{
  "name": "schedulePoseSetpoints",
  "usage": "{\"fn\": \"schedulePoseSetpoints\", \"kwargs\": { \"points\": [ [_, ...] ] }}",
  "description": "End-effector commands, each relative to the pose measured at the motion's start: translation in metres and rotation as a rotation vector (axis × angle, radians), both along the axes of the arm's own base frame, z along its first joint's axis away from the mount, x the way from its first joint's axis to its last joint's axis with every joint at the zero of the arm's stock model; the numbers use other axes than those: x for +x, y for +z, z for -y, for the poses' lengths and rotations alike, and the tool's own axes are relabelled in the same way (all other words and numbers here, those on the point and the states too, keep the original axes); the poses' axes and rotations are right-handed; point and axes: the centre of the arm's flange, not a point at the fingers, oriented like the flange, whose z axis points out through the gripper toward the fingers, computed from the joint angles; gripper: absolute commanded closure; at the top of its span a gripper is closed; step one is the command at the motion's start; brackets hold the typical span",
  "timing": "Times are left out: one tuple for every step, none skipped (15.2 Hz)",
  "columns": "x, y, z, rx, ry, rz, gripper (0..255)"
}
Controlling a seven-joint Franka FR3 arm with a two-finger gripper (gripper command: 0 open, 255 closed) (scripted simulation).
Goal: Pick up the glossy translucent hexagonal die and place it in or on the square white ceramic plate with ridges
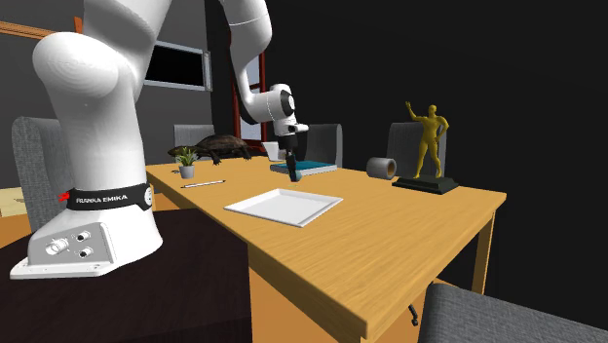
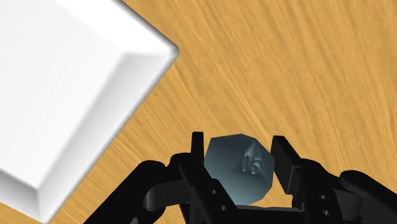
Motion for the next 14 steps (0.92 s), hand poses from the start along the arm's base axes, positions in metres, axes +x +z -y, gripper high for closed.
{"fn": "schedulePoseSetpoints", "kwargs": {
  "points": [
    [0.000, 0.011, -0.001, 0.000, 0.000, 0.000, 255],
    [0.000, 0.016, -0.001, 0.000, 0.000, 0.000, 255],
    [0.000, 0.021, -0.001, 0.000, 0.000, 0.000, 255],
    [0.000, 0.026, -0.001, 0.000, 0.000, 0.000, 255],
    [0.000, 0.032, -0.001, 0.000, 0.000, 0.000, 255],
    [0.000, 0.037, -0.001, 0.000, 0.000, 0.000, 255],
    [0.000, 0.042, -0.001, 0.000, 0.000, 0.000, 255],
    [0.000, 0.047, -0.001, 0.000, 0.000, 0.000, 255],
    [0.000, 0.053, -0.001, 0.000, 0.000, 0.000, 255],
    [0.000, 0.058, -0.001, 0.000, 0.000, 0.000, 255],
    [0.000, 0.059, -0.001, 0.000, 0.000, 0.000, 255],
    [-0.004, 0.059, 0.011, 0.000, 0.000, 0.000, 255],
    [-0.008, 0.059, 0.024, 0.000, 0.000, 0.000, 255],
    [-0.011, 0.059, 0.037, 0.000, 0.000, 0.000, 255]
  ]
}}
